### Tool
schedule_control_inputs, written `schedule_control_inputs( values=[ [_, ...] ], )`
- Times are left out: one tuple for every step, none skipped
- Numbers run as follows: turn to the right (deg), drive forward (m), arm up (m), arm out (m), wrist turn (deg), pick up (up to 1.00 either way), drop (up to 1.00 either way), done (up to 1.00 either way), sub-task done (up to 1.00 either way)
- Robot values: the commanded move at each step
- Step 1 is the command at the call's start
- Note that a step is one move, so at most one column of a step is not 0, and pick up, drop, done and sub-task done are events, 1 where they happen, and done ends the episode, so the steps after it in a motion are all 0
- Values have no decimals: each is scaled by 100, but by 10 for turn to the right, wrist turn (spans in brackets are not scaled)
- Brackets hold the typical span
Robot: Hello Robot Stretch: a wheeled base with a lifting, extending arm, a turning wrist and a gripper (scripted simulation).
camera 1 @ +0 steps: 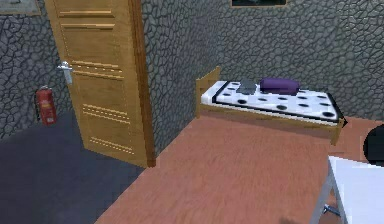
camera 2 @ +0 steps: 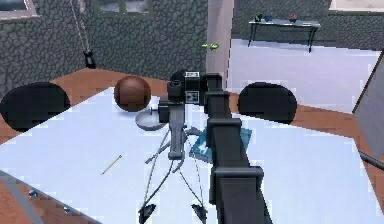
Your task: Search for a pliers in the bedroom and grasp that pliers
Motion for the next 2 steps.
schedule_control_inputs(
  values=[
    [0, 0, 0, 0, 450, 0, 0, 0, 0],
    [0, 0, 0, 0, 450, 0, 0, 0, 0]
  ],
)
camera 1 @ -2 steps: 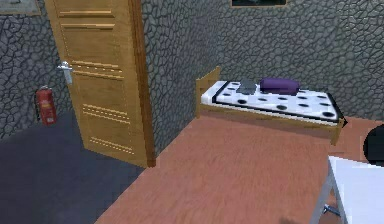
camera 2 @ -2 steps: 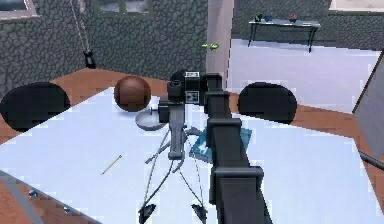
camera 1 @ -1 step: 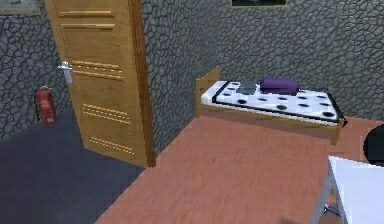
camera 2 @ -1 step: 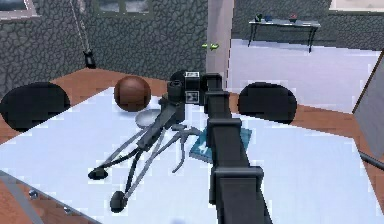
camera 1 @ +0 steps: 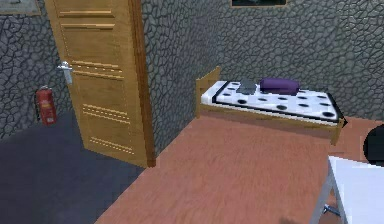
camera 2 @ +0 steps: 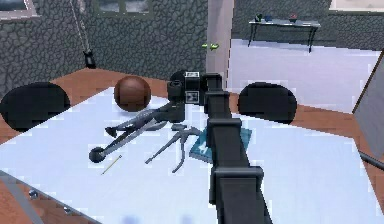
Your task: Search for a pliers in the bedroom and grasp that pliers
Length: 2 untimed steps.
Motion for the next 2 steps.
schedule_control_inputs(
  values=[
    [0, 0, 0, 0, 450, 0, 0, 0, 0],
    [0, 0, 0, 0, 300, 0, 0, 0, 0]
  ],
)
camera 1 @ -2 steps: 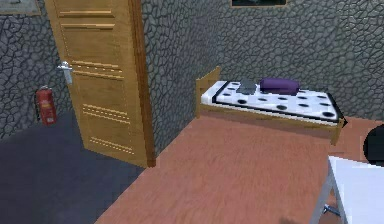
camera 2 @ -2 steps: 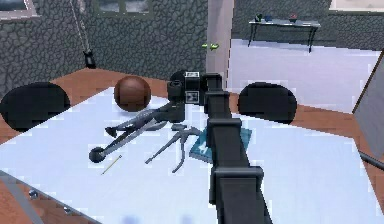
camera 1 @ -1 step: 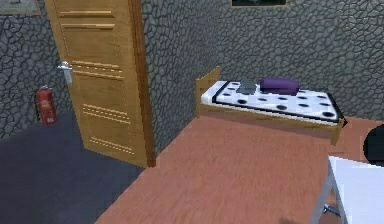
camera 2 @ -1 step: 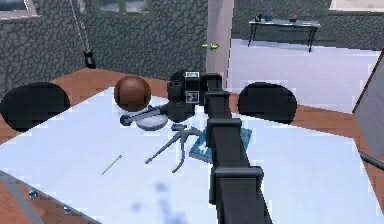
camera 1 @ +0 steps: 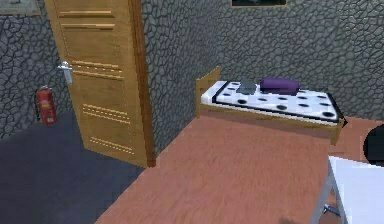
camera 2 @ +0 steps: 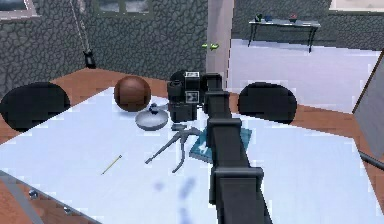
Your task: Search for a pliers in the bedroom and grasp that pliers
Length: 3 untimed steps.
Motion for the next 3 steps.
schedule_control_inputs(
  values=[
    [0, 0, -30, 0, 0, 0, 0, 0, 0],
    [0, 0, 0, 0, 0, 100, 0, 0, 0],
    [0, 0, 10, 0, 0, 0, 0, 0, 0]
  ],
)
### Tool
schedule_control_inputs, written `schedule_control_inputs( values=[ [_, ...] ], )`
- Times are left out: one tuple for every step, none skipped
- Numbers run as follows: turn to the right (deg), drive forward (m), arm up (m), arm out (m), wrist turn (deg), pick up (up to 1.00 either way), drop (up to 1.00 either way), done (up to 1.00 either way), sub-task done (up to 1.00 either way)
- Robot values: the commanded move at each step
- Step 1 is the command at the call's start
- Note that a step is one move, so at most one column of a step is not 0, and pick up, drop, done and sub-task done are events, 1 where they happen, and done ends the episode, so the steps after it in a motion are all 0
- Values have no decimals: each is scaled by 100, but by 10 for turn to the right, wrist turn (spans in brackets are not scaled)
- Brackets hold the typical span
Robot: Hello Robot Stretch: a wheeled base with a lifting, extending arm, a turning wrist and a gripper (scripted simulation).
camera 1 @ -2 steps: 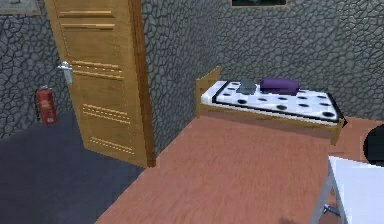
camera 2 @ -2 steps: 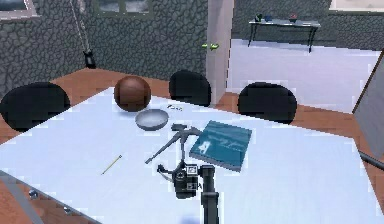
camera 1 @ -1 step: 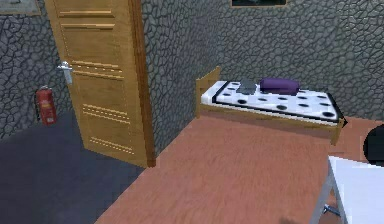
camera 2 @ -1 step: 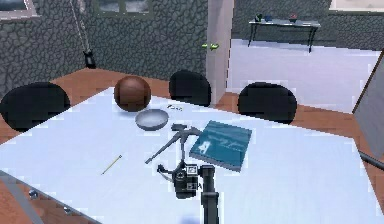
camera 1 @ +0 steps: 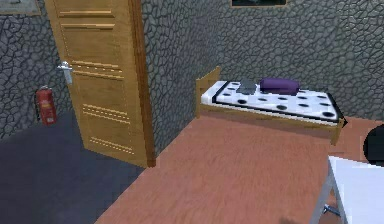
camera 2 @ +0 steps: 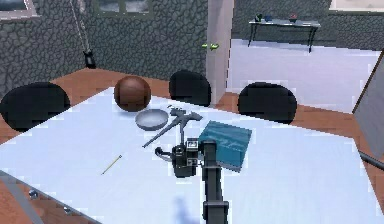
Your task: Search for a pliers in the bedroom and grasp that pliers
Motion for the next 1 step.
schedule_control_inputs(
  values=[
    [0, 0, 0, 0, 0, 0, 0, 100, 0]
  ],
)
